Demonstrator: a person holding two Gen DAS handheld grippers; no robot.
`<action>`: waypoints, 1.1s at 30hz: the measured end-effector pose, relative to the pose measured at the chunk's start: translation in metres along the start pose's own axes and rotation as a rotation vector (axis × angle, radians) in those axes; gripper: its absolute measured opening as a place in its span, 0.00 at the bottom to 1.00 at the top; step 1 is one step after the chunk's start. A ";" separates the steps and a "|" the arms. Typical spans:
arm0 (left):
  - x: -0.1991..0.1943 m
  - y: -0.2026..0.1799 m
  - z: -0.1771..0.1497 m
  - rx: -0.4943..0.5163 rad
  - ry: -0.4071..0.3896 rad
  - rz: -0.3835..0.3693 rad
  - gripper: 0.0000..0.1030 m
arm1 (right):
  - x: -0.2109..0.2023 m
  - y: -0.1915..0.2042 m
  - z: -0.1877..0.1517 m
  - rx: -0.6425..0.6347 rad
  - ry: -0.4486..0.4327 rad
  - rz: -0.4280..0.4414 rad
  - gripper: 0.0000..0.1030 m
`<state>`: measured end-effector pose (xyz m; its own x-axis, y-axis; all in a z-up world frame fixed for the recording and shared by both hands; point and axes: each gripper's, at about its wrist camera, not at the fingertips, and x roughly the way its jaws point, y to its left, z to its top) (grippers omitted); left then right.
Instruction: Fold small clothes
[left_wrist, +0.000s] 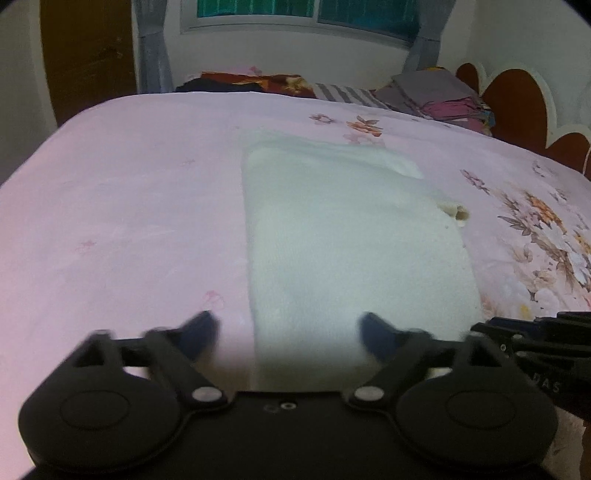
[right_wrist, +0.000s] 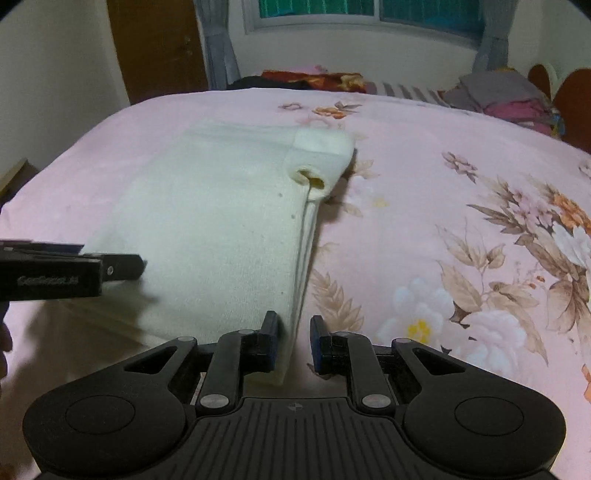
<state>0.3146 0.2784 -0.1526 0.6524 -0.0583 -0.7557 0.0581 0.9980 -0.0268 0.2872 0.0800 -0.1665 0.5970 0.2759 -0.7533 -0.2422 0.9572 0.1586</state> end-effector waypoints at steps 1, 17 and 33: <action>-0.004 -0.001 -0.001 -0.008 -0.004 0.011 0.96 | -0.001 0.001 -0.001 -0.008 0.002 -0.005 0.16; -0.178 -0.041 -0.050 -0.022 -0.120 0.128 0.99 | -0.135 0.006 -0.043 0.046 -0.151 0.101 0.18; -0.307 -0.073 -0.108 -0.087 -0.231 0.250 0.99 | -0.313 0.033 -0.115 -0.033 -0.370 0.107 0.90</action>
<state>0.0283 0.2261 0.0103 0.7927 0.1935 -0.5781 -0.1830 0.9801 0.0772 0.0047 0.0152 0.0014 0.8012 0.3925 -0.4517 -0.3388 0.9197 0.1983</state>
